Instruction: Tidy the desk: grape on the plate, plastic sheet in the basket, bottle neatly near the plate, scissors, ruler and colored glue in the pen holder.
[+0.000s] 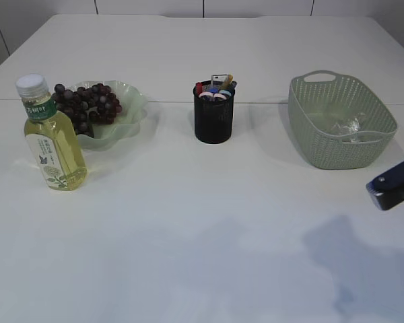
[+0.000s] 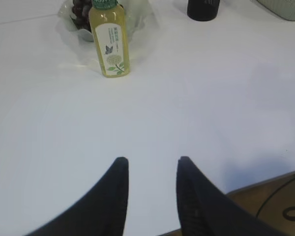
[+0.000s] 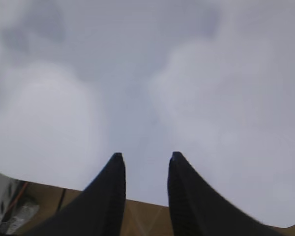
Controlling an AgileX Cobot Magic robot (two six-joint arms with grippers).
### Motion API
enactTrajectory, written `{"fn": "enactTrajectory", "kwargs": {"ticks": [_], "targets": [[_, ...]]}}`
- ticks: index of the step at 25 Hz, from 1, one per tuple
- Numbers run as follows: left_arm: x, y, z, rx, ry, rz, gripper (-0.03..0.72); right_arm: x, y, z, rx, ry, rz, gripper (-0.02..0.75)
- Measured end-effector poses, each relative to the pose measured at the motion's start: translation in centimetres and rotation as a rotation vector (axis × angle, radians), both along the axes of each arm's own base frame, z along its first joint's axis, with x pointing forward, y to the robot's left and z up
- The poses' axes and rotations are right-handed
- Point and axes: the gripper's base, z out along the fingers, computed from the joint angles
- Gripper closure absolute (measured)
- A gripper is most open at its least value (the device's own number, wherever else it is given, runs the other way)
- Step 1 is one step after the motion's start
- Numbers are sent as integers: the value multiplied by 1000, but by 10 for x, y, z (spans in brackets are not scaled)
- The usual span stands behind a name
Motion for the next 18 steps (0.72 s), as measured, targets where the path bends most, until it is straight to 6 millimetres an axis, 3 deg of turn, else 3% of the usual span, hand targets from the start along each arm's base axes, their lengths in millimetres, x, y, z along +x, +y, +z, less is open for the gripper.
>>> {"fn": "enactTrajectory", "kwargs": {"ticks": [4, 10, 13, 18], "targets": [[2, -2, -3, -12, 2, -8, 442, -2, 10, 32, 130, -29, -67, 486], [3, -2, -3, -14, -4, -7, 442, -15, 14, 93, 329, -211, -55, 486], [3, -1, -3, -11, -5, -4, 442, -38, 4, 120, 387, -334, -33, 486], [4, -1, -3, -9, -7, -3, 442, -79, -17, 148, 435, -503, -14, 486]]}}
